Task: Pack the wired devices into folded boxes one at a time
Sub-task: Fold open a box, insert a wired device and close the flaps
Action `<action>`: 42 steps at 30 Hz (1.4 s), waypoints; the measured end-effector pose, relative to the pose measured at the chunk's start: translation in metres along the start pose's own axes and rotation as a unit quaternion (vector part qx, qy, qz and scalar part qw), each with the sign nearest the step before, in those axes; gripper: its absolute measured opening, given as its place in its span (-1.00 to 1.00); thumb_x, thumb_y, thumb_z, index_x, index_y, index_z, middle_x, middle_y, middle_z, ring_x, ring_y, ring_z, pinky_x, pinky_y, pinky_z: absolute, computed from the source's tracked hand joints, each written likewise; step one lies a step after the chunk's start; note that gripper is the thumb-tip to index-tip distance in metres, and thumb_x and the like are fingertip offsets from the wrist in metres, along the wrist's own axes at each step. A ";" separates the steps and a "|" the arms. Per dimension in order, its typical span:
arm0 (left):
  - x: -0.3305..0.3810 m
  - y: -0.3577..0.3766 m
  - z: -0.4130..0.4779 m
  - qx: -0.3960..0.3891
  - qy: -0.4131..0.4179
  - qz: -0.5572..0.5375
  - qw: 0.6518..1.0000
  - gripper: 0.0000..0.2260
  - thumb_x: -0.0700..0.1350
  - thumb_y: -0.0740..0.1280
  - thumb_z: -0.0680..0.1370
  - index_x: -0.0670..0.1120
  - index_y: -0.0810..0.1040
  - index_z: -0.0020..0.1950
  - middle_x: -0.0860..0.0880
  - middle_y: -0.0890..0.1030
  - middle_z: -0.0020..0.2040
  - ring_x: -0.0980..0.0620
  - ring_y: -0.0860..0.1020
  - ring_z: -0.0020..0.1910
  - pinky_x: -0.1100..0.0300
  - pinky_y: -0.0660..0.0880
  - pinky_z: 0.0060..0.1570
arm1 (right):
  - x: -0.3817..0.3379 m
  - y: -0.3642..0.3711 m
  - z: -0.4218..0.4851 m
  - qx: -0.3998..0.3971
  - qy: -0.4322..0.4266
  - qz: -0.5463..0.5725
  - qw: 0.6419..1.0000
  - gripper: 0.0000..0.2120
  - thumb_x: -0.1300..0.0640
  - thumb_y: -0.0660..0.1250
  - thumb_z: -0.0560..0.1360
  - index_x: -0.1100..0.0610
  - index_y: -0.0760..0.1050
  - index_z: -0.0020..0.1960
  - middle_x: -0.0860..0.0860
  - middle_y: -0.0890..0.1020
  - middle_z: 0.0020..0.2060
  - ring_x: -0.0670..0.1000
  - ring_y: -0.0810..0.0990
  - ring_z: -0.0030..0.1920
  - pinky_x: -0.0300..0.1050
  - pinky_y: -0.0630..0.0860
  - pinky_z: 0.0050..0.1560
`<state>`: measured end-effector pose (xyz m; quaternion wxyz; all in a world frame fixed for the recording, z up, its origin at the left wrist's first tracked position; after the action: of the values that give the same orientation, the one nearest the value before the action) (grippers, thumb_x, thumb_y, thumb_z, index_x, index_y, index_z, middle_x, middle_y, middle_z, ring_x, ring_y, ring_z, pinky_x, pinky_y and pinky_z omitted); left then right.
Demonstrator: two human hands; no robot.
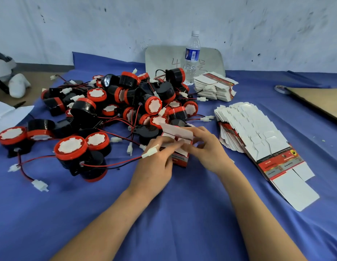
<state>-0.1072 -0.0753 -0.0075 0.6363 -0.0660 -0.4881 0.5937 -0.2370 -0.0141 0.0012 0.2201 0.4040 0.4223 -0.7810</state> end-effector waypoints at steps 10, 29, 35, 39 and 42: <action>0.002 0.013 0.001 -0.078 0.021 -0.127 0.989 -0.75 0.00 0.42 0.47 0.01 0.65 0.13 0.20 0.48 0.19 0.27 0.41 0.23 0.46 0.28 0.24 | -0.027 -0.009 -0.004 0.049 -0.019 0.122 0.991 -0.83 0.29 0.27 0.57 0.18 0.64 0.02 0.07 0.70 -0.08 -0.07 0.62 -0.09 -0.30 0.48 -0.05; -0.030 -0.003 0.005 0.046 -0.138 -0.221 0.964 -0.67 -0.24 0.55 0.38 -0.01 0.40 -0.16 -0.08 0.51 -0.11 0.11 0.50 -0.11 0.30 0.43 -0.12 | -0.024 0.013 -0.028 -0.001 -0.101 -0.134 0.986 -0.73 0.18 0.33 0.56 0.02 0.58 0.24 -0.19 0.53 0.22 -0.19 0.44 0.33 -0.29 0.24 0.40; -0.034 0.003 0.006 0.003 -0.155 -0.271 0.950 -0.80 -0.26 0.45 0.47 0.01 0.53 -0.07 -0.03 0.61 -0.04 0.08 0.58 -0.01 0.35 0.48 -0.01 | -0.023 0.015 -0.029 0.036 -0.110 -0.159 0.981 -0.72 0.18 0.32 0.56 0.03 0.58 0.25 -0.11 0.57 0.24 -0.13 0.46 0.34 -0.09 0.29 0.43; -0.036 0.002 0.005 0.016 -0.168 -0.270 0.948 -0.83 -0.21 0.42 0.52 0.05 0.51 -0.06 0.09 0.61 -0.10 0.19 0.56 -0.06 0.41 0.45 -0.04 | -0.022 0.018 -0.030 0.025 -0.108 -0.183 0.977 -0.73 0.15 0.30 0.57 0.05 0.58 0.26 -0.08 0.57 0.26 -0.13 0.43 0.35 0.07 0.29 0.43; -0.034 0.001 0.006 0.022 -0.159 -0.253 0.954 -0.80 -0.22 0.39 0.53 0.11 0.52 -0.05 0.10 0.60 -0.11 0.22 0.55 -0.06 0.40 0.45 -0.03 | -0.019 0.020 -0.031 0.006 -0.087 -0.222 0.971 -0.70 0.07 0.27 0.59 -0.02 0.53 0.31 -0.14 0.51 0.32 -0.11 0.31 0.45 0.16 0.06 0.51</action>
<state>-0.1054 -0.1060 -0.0236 0.6812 0.1688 -0.5707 0.4264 -0.1989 0.0008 -0.0024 0.0747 0.2321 0.4762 -0.8449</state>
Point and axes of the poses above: each hand's wrist, its own z-axis towards the middle knuckle, its own y-axis out of the palm, x = y × z, the point moved 7 cm from there along z, towards the middle knuckle
